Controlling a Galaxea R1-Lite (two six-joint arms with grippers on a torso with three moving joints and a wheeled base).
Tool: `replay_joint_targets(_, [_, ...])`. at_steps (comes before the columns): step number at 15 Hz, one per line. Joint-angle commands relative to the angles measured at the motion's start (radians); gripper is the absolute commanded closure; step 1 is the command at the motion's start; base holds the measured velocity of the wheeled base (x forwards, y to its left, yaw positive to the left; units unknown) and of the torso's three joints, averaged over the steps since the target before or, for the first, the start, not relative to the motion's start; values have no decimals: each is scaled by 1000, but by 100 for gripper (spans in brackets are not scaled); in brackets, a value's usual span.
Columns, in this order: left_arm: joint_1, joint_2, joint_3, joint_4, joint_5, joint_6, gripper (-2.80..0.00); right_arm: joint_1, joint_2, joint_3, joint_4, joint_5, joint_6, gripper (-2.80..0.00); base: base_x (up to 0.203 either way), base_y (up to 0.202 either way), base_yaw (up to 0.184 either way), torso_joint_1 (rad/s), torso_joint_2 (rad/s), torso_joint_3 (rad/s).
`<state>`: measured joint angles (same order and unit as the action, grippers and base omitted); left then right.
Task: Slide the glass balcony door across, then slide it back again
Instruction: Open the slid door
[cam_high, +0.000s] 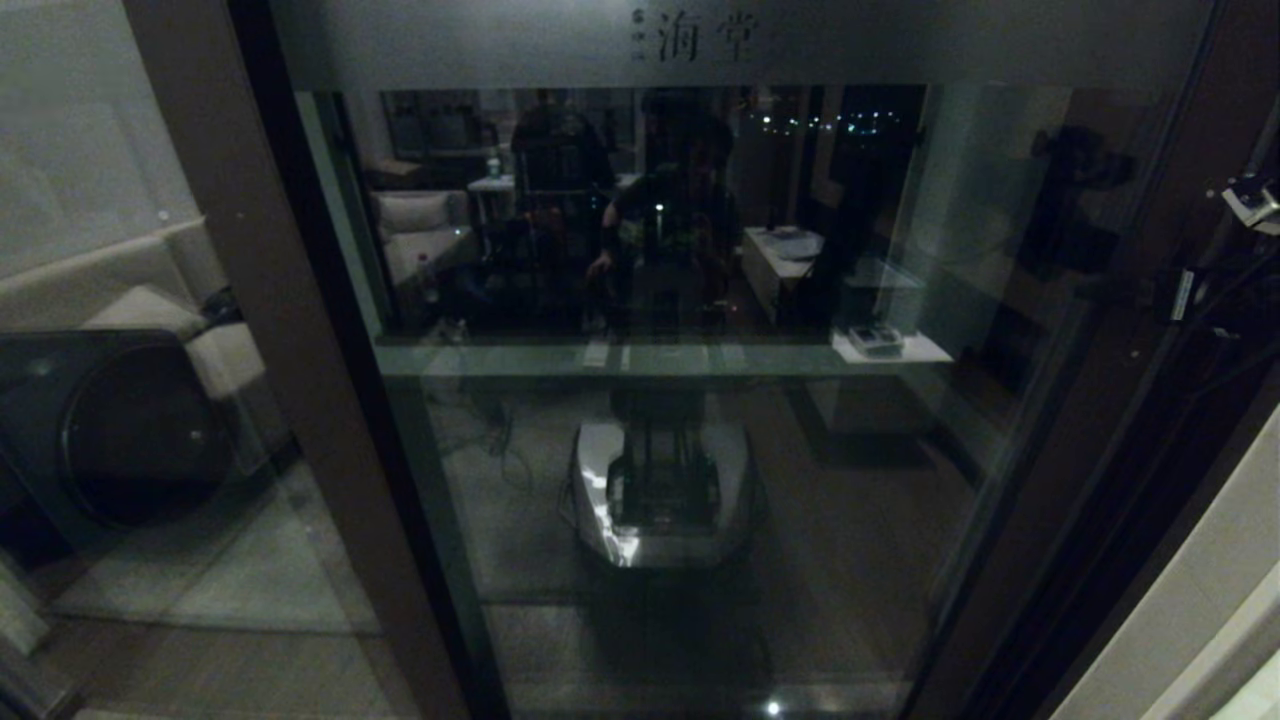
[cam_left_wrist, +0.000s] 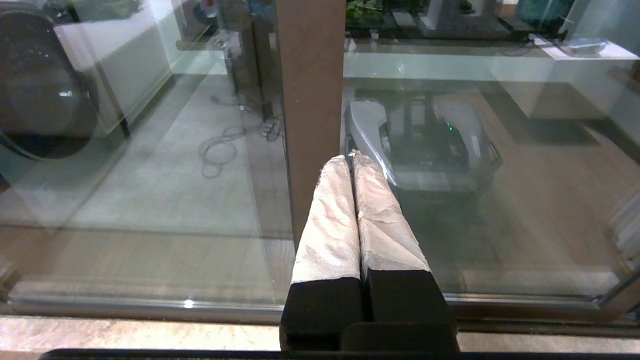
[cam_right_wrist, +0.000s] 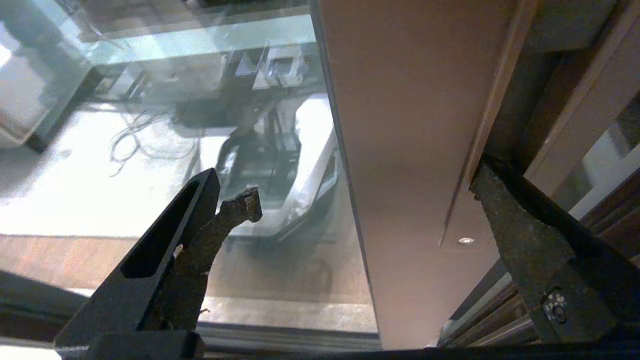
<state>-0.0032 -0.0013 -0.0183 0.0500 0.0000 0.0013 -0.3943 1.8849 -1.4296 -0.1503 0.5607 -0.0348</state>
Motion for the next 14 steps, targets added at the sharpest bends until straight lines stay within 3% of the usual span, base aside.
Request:
replay_joint_targets(1, [0,0,0,1,0,0,0,15,-6,14,-11,-2,1,-280,0,0,0,0,0,0])
replay_joint_targets(14, [0,0,0,1,0,-1,0,23,-74,59,-15,-2,9,-280,0,0,0,0,0,0])
